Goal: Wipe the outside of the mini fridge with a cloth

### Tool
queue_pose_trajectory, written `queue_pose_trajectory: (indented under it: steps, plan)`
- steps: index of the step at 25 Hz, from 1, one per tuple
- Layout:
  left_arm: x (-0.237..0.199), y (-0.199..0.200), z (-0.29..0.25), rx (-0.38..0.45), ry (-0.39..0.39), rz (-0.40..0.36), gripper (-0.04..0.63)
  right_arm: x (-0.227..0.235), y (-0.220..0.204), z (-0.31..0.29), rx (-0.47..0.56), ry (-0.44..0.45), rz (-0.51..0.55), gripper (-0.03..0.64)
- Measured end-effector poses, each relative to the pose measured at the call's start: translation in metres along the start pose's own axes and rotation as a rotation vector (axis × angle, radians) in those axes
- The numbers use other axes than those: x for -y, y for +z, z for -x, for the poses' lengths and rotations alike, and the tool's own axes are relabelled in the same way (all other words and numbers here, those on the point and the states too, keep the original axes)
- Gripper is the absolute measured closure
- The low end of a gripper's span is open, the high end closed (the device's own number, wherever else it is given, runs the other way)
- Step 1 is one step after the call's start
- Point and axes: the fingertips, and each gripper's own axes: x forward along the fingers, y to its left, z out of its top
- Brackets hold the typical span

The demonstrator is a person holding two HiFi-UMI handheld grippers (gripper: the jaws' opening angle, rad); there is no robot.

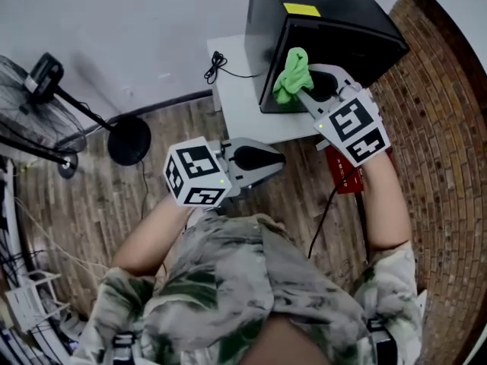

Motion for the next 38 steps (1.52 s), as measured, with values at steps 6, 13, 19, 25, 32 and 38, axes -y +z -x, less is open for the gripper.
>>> queue_pose_trajectory:
  steps: [6,13,19,25,32,38]
  plan:
    - [-0.007,-0.002,0.040,-0.002,-0.051,0.014,0.566,0.018,0.046,-0.043,-0.060,-0.091,0.092,0.509]
    - [-0.033,0.012,0.046,0.040,-0.050,0.057,0.566,0.068,0.066,-0.088,-0.137,-0.202,0.211,0.511]
    - [-0.052,0.024,0.054,0.026,-0.062,0.031,0.566,0.099,0.072,-0.117,-0.168,-0.333,0.243,0.511]
    - [-0.073,0.028,0.086,0.037,-0.138,0.055,0.566,0.110,0.073,-0.153,-0.298,-0.445,0.334,0.511]
    - [-0.097,0.039,0.139,0.014,-0.244,0.049,0.566,0.131,0.040,-0.181,-0.545,-0.592,0.351,0.511]
    - [-0.107,0.030,0.176,-0.021,-0.303,0.064,0.566,0.133,0.025,-0.186,-0.735,-0.723,0.412,0.511]
